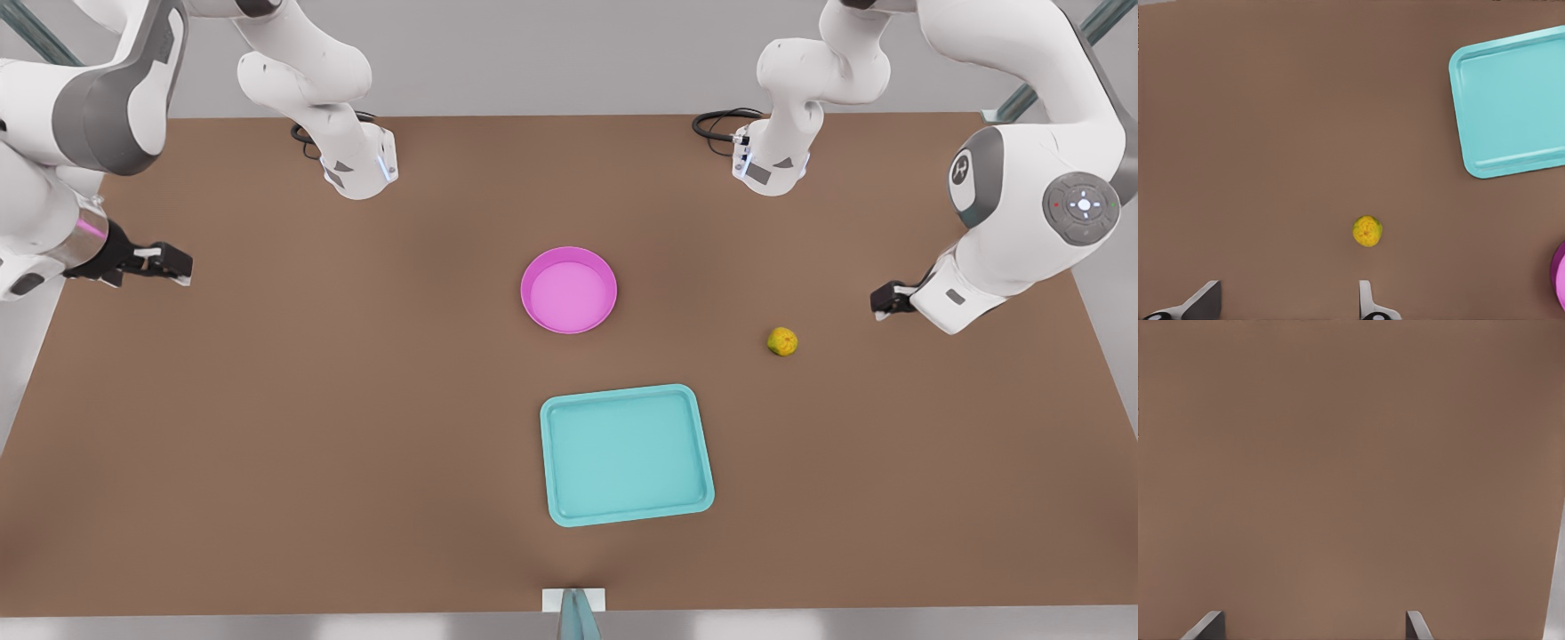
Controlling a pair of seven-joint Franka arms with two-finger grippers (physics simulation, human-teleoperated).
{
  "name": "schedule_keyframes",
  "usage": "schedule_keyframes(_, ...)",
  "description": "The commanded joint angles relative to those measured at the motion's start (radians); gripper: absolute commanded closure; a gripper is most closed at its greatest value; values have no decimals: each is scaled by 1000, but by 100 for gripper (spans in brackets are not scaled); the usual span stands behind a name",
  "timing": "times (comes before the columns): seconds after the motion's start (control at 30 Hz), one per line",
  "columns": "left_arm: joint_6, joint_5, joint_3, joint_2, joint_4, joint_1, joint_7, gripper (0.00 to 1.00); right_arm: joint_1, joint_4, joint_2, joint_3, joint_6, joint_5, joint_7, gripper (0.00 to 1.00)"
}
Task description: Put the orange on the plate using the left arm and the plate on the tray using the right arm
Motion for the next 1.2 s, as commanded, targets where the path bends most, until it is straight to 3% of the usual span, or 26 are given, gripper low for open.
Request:
schedule_keyframes(0.0, 26, 5, 0, -1, -4, -1, 26, 0, -2, 0, -1, 0, 74, 0, -58, 0)
schedule_keyframes(0.07, 0, -4, -1, 34, -26, -1, 25, 0, -3, -1, 2, 0, 74, 0, -59, 0)
schedule_keyframes(0.13, 28, -10, -9, 103, -164, -14, 14, 0, -2, -1, 4, 0, 74, 0, -61, 0)
schedule_keyframes(0.27, 425, -10, -10, 152, -478, -33, 11, 0, 0, -1, 10, -2, 74, 0, -58, 0)
schedule_keyframes(0.43, 668, -12, -10, 169, -636, -40, 10, 0, 0, -4, 11, -2, 72, -2, -58, 0)
schedule_keyframes(0.67, 766, -15, -12, 240, -639, -60, -21, 0, 1, -9, 18, -2, 71, 0, -58, 0)
schedule_keyframes(1.17, 770, -75, -12, 284, -673, -62, -148, 0, 1, -12, 33, -2, 72, 0, -62, 0)
